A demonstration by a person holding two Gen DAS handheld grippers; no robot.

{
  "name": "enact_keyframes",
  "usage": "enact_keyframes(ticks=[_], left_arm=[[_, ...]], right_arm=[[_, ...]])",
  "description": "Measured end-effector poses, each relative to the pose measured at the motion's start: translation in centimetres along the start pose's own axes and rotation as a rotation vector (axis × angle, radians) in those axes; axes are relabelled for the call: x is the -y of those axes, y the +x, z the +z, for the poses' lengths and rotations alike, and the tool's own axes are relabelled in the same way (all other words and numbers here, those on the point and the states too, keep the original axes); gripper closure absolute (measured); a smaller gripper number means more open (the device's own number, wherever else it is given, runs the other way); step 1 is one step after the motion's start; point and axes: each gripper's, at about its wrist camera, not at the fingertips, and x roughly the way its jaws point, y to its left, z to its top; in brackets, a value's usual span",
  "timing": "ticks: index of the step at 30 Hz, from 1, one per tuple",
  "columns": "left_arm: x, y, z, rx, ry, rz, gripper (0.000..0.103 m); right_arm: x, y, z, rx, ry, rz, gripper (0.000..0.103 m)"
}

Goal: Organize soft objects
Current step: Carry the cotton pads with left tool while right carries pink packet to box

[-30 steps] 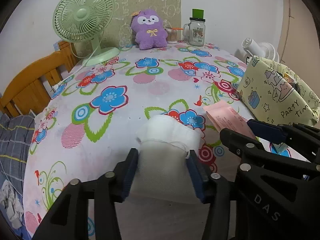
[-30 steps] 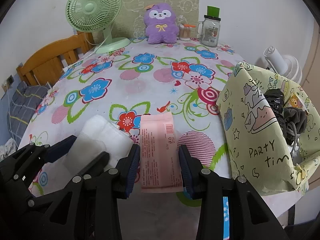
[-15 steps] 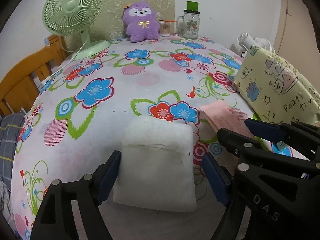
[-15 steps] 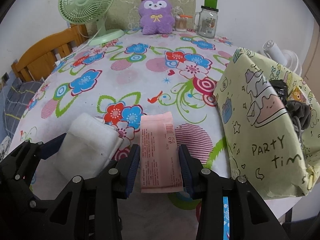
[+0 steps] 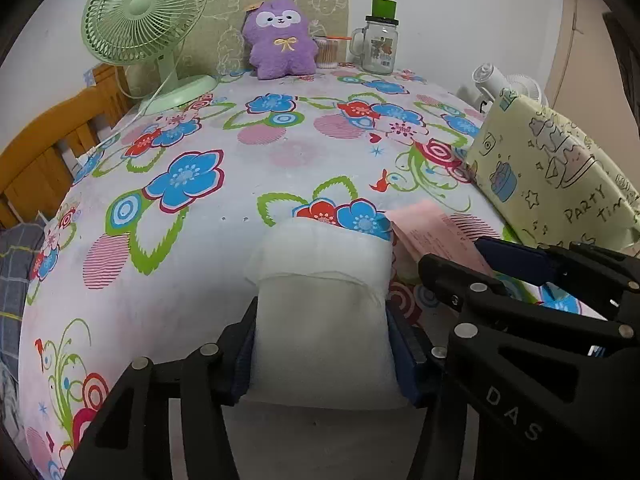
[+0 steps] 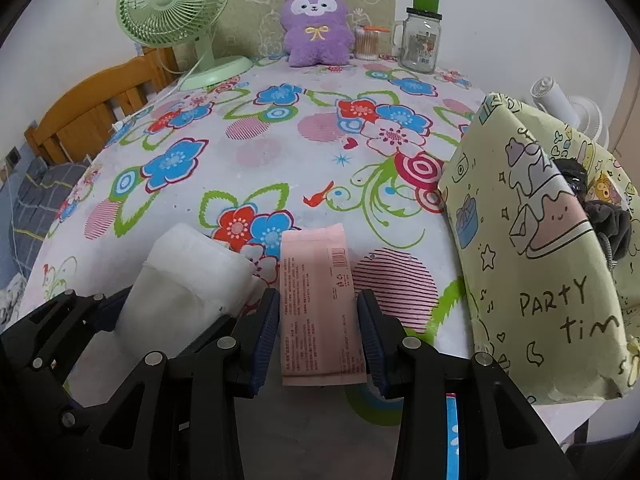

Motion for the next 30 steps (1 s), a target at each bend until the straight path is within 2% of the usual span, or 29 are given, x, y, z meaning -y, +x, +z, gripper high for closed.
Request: enact_keyframes(ticks=[10,18,25,30], left_arm=[[0.7,-2.6,0.8,0.049,0.018,0.022,0.045],[1.5,-5.3,1.9,0.103,0.023,0.03,0.045],[2.0,-7.8,3.1,0.135,0.013,0.002,0.045],[2.9,-9.5,3.8,0.175,0.029,0.015,0.045]], right_arm=[[0.1,-2.2,0.3,0.048,0.006,0.007,0.06],[0.5,-5.4,1.0,0.114,0.007,0.007,0.06],[1.0,-8.4,1.8,0.161,0.009,0.001,0.06],[1.3,-10.5,2.4,0.203,0.0,-0.006,0.06]])
